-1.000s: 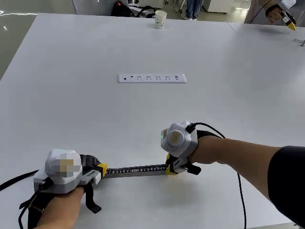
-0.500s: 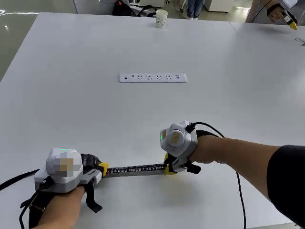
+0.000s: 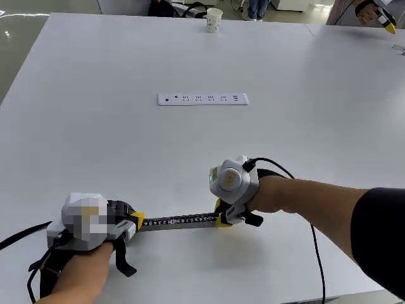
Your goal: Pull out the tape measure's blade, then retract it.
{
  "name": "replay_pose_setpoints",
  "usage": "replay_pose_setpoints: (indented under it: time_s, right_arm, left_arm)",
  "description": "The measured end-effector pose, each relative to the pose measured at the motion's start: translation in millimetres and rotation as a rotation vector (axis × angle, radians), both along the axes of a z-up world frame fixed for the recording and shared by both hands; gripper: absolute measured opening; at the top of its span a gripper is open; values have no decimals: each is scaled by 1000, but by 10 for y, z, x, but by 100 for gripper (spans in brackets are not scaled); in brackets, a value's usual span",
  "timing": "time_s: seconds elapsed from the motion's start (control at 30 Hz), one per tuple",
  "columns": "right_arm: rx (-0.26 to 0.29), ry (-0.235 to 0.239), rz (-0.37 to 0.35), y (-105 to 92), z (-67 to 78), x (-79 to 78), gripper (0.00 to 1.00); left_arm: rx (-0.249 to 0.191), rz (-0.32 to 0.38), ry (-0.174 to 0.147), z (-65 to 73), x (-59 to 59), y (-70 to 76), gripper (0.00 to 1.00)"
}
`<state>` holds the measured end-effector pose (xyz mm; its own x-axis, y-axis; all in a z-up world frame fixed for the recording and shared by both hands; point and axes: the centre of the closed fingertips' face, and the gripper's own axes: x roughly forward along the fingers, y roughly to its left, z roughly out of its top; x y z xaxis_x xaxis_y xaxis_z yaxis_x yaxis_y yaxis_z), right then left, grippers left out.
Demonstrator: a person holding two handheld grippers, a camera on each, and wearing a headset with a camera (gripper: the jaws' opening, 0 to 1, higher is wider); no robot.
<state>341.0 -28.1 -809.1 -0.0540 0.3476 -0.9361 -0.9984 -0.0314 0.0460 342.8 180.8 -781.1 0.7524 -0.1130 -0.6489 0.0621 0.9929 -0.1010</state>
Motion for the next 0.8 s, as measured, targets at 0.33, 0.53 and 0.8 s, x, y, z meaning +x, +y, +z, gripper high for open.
replay_pose_setpoints:
  time_s: [0.33,0.53,0.8]
  right_arm:
    - [-1,-6,-8,41,-5,3,11]
    - [16,-9,-10,68,-5,5,11]
    - [14,-9,-14,108,-1,2,11]
  left_arm:
    - [0,0,0,0,5,1,64]
    - [-1,1,3,1,5,2,64]
    - [-1,1,4,-1,9,1,63]
